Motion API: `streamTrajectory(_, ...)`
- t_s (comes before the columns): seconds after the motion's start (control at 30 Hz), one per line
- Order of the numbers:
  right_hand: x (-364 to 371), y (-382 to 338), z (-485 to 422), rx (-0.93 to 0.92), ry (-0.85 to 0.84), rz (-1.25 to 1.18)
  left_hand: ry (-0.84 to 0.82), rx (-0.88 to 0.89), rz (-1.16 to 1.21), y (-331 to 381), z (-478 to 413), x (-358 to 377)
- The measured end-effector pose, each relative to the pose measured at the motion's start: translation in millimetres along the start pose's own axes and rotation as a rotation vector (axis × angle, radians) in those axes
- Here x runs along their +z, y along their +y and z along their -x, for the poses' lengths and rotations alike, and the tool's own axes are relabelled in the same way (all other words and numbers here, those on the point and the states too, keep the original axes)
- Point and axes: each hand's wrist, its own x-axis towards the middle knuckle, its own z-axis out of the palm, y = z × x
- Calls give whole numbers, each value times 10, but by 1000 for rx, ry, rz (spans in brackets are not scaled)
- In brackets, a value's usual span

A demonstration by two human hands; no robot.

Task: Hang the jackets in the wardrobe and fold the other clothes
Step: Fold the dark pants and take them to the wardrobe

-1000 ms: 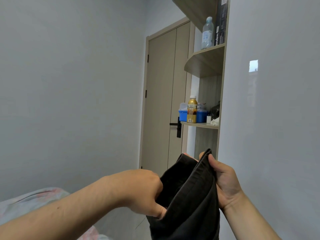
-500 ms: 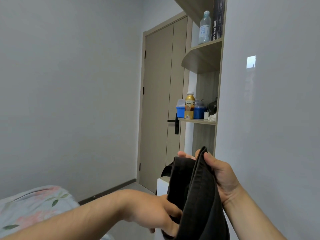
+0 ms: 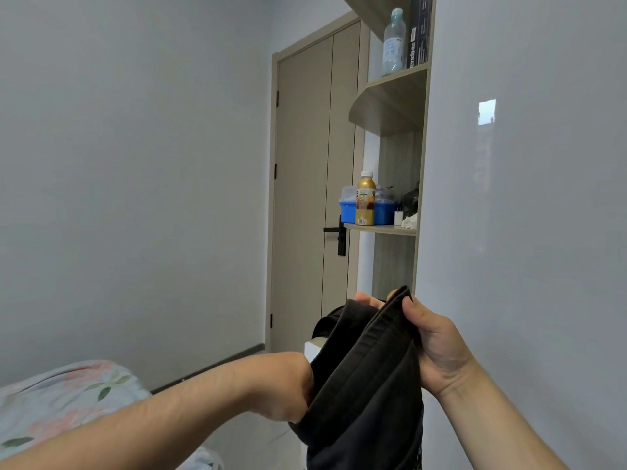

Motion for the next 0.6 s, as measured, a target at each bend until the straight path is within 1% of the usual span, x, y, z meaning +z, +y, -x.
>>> streamTrajectory(0.07, -22, 20, 24, -4, 8, 10, -18, 42, 26, -17, -13, 30)
streamTrajectory(0.13, -41, 3, 57, -22, 35, 21, 43, 106, 163, -66, 8, 54)
streamTrajectory(0.27, -197, -126, 160, -68, 200, 64, 309, 286, 616, -206, 153, -56)
streamTrajectory(0.33, -264, -200, 219, -39, 206, 140, 453, 373, 881, -251, 256, -144)
streamTrajectory(0.37, -286, -231, 235, -12, 194, 189, 503, 415, 967, -266, 305, -187)
streamTrajectory(0.4, -296, -256, 244, 13, 188, 243, 531, 452, 999, -280, 350, -228)
streamTrajectory(0.43, -287, -278, 250, 29, 186, 303, 530, 483, 983, -285, 387, -257)
streamTrajectory(0.53, -216, -291, 201, -26, 181, 436, 427, 534, 934, -287, 488, -314)
streamTrajectory(0.57, -179, -275, 170, -63, 182, 438, 397, 539, 886, -267, 518, -320)
streamTrajectory(0.6, -135, -254, 139, -97, 186, 428, 396, 548, 771, -234, 533, -314)
